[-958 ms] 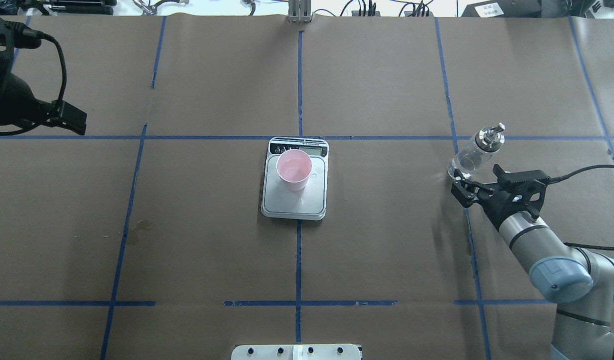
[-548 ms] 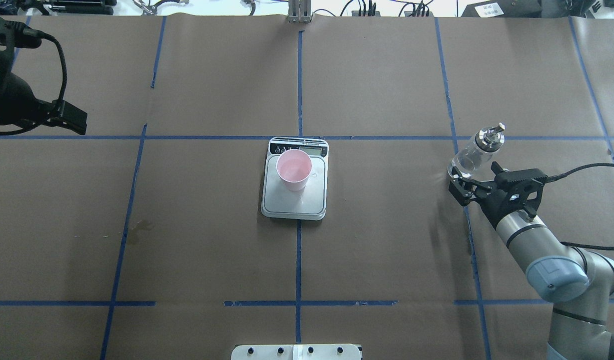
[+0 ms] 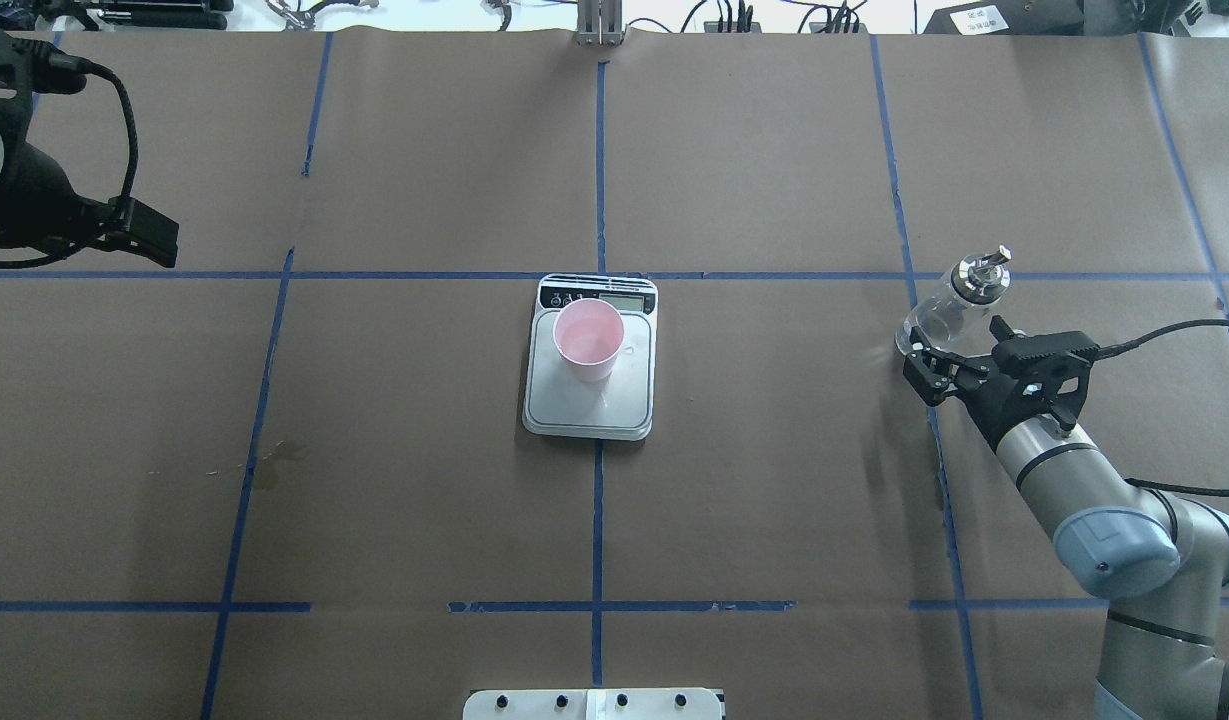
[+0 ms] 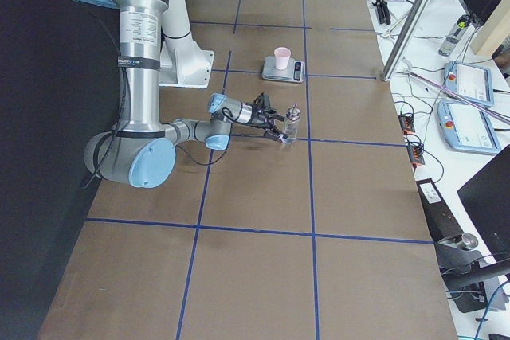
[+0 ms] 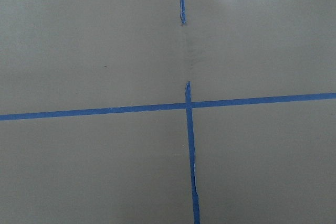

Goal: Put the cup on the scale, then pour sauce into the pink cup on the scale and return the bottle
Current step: 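Close the right gripper around the glass sauce bottle while the left arm retracts, then lift the sauce bottle with the right gripper and carry it toward the cup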

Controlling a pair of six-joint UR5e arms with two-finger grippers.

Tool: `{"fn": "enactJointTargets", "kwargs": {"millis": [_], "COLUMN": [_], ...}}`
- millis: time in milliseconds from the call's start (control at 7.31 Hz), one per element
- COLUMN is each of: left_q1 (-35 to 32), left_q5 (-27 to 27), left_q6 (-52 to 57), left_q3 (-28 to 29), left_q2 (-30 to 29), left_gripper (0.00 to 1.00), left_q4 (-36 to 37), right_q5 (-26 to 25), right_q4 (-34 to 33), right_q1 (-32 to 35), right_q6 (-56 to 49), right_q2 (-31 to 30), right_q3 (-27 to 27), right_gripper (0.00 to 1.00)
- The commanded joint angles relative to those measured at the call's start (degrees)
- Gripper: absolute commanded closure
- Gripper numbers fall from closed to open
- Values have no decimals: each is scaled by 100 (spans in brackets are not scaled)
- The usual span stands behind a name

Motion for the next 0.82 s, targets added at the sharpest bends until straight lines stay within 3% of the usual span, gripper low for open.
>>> {"fn": "enactJointTargets", "kwargs": {"millis": [0, 411, 548, 684], "left_q1": [-3, -4, -4, -4], "left_q5": [0, -9, -9, -9], "left_q6": [-9, -9, -9, -9], "left_q3": [1, 1, 1, -7], "left_q2": [-6, -15, -15, -15], "left_gripper": [0, 0, 0, 0], "left_q4": [0, 0, 0, 0], "right_q5": [31, 40, 40, 49], "right_q4": [5, -4, -4, 13], "right_q1": [131, 184, 184, 193], "right_q6": [-46, -125, -125, -125], "right_q2": [207, 253, 270, 270], "right_q3": [-142, -248, -249, -249], "right_gripper": [0, 0, 4, 19]}}
